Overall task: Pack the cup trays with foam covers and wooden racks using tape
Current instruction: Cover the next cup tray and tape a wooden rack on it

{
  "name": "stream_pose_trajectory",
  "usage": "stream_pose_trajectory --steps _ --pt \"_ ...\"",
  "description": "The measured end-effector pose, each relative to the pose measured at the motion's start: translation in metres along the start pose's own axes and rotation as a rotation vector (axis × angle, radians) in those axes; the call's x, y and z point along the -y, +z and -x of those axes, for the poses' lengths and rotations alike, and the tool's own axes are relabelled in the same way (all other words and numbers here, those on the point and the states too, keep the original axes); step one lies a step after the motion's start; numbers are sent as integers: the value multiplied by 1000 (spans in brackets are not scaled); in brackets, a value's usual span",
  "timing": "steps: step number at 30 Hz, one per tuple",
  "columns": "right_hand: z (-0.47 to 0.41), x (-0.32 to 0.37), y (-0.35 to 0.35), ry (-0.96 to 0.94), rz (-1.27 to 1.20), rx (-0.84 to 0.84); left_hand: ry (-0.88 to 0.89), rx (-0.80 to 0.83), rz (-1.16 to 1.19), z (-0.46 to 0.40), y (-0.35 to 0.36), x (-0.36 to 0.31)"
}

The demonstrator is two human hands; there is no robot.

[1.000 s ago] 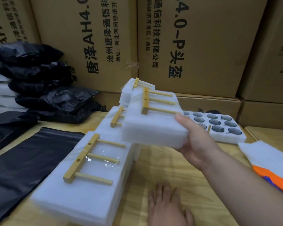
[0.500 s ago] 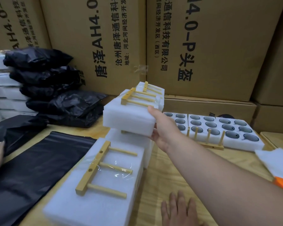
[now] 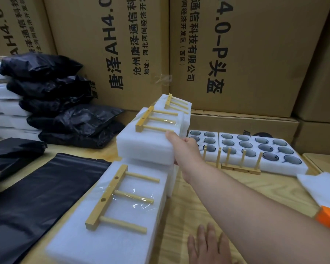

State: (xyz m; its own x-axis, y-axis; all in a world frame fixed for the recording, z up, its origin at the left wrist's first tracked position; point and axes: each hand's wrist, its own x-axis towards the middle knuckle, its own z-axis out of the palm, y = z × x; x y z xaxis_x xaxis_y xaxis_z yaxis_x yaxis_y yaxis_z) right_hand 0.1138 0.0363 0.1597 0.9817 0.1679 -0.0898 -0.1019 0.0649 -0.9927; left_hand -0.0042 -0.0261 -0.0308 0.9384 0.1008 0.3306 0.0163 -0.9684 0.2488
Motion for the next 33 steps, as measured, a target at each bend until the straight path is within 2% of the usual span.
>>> stream_pose_trajectory --steps 3,8,11,15,19,24,29,33 --pt "-3 -5 -6 -9 83 -15 -44 9 -187 2 0 2" --pt "-4 -13 -23 40 53 62 -43 44 -5 2 -10 -4" --pt "-2 -13 -34 46 21 107 -79 -35 14 0 -12 -7" --pt "4 -20 -53 52 86 120 -106 -2 93 0 -14 -14" --pt "16 -31 -98 -23 378 112 -89 95 121 -1 -23 -15" --pt "3 -15 -191 -144 752 -46 -96 120 127 0 -21 -19" --pt "-42 8 -283 -154 1061 -266 -97 113 100 -2 -17 -18" --pt "-70 14 -337 -128 1242 -290 -102 118 92 -2 -14 -17"
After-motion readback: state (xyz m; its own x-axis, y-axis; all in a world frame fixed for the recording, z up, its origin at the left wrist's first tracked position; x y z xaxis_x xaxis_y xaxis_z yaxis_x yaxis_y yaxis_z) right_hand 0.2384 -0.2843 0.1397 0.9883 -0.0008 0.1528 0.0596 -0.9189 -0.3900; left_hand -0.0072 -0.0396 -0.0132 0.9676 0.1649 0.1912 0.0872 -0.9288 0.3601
